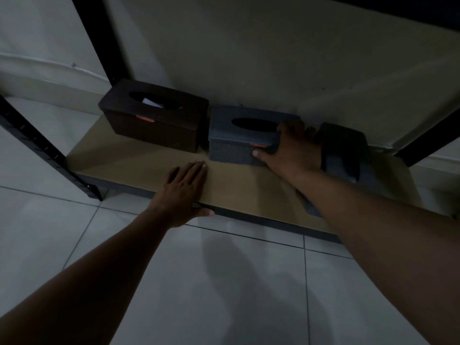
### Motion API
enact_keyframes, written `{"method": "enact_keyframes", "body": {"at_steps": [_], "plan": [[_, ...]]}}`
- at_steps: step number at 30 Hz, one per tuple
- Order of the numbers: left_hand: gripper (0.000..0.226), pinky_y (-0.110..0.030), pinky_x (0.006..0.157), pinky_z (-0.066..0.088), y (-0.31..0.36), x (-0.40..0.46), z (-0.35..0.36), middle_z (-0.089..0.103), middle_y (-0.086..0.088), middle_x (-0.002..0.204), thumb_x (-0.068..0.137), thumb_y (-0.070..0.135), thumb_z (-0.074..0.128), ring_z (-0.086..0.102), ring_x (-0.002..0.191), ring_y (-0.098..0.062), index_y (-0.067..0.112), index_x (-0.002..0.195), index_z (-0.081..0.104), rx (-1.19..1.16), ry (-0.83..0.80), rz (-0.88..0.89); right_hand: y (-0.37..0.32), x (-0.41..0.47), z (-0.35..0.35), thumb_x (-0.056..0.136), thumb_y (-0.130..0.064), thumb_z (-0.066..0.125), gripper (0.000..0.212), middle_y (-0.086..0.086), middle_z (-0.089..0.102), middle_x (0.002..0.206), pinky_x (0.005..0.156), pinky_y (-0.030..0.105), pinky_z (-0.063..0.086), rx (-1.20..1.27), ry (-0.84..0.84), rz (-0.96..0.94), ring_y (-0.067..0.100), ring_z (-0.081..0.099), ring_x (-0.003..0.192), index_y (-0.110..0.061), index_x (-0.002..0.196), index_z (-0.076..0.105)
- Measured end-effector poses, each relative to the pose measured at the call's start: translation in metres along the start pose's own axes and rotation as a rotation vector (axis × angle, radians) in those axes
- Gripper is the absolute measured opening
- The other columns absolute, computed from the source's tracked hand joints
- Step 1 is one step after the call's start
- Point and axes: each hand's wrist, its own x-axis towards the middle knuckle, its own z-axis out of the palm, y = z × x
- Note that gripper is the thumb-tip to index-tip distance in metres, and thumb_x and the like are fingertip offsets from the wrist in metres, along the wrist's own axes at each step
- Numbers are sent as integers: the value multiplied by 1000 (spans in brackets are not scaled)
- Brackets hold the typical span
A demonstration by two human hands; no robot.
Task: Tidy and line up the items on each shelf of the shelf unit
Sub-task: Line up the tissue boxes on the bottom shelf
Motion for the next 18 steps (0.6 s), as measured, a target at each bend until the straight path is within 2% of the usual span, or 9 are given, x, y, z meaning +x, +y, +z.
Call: {"method": "enact_keyframes", "body": {"at_steps": [3,7,13,18], "plan": [[119,-41,123,-7,0,0,0,-11,-2,168,80,82,49,-12,153,-19,15,159,-11,-3,3,-4,-11,-6,0,74,-89,50,96,14,30,156,109,53,34,-51,13,14,40,33,137,-27,146,36],[120,-43,124,-5,0,0,1,-11,-3,168,80,82,48,-12,154,-19,15,159,-12,-1,-4,-6,-12,-13,1,78,-85,51,91,17,35,151,109,51,31,-60,66,14,39,35,135,-24,144,39],[120,-41,123,-8,1,0,0,-11,-2,168,80,82,49,-13,153,-18,16,159,-11,-7,-4,-9,-14,-13,-1,79,-87,45,93,17,30,156,110,51,28,-99,30,26,39,32,138,-26,148,35],[120,-44,124,-7,0,1,-1,-12,-3,168,80,82,49,-13,154,-20,16,159,-12,-12,-35,-1,-9,-19,-8,81,-82,51,96,15,27,159,113,52,25,-39,-20,-4,38,29,143,-25,155,26]]}}
